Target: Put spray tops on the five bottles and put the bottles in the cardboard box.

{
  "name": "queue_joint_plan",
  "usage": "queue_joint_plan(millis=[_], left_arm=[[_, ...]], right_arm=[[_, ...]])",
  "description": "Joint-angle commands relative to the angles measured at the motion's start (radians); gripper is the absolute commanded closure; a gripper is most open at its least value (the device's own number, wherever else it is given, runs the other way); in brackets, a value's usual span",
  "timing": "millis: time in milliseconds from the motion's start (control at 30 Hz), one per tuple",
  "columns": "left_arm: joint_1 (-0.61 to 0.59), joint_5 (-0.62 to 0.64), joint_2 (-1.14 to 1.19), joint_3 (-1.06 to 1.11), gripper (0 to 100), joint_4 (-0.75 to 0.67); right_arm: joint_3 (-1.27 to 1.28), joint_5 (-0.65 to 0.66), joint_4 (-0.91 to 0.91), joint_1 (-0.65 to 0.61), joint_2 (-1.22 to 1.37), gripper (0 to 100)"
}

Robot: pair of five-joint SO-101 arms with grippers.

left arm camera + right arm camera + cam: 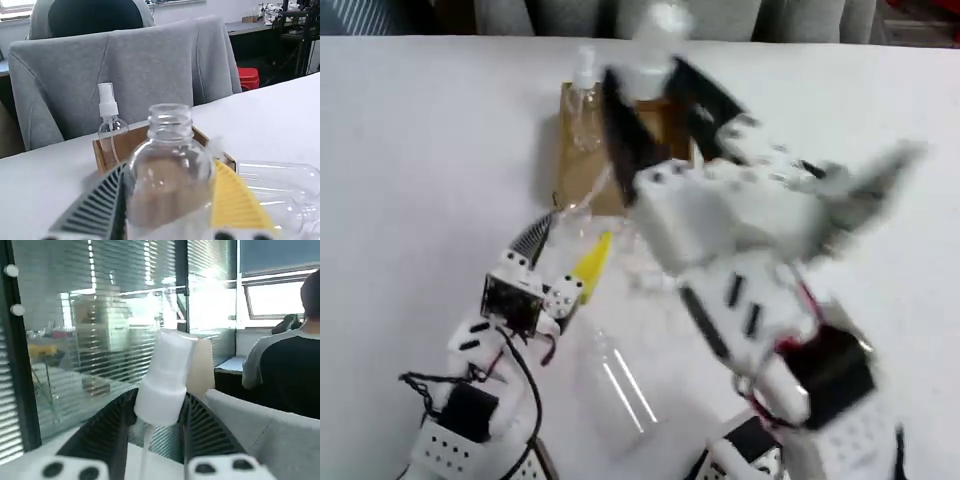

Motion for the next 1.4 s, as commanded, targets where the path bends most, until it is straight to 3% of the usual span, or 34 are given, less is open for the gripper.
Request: queue_joint_plan(millis=[0, 367, 733, 1367], left_arm=[[0.002, 0.005, -0.025, -0.006, 98, -0.032], [0.002, 0.005, -0.025, -0.006, 98, -0.032], [0.002, 0.005, -0.025, -0.006, 98, -0.032], [0.002, 0.005, -0.024, -0.005, 98, -0.032]], right_arm=[[-0.029, 0.044, -0.024, -0.039, 0.039, 98.2], [-0.031, 0.052, -0.064, -0.028, 0.154, 98.2], [-0.021, 0.052, -0.107, 0.07, 0.226, 98.2], [0.313, 0.044, -0.217, 0.038, 0.071, 98.2]])
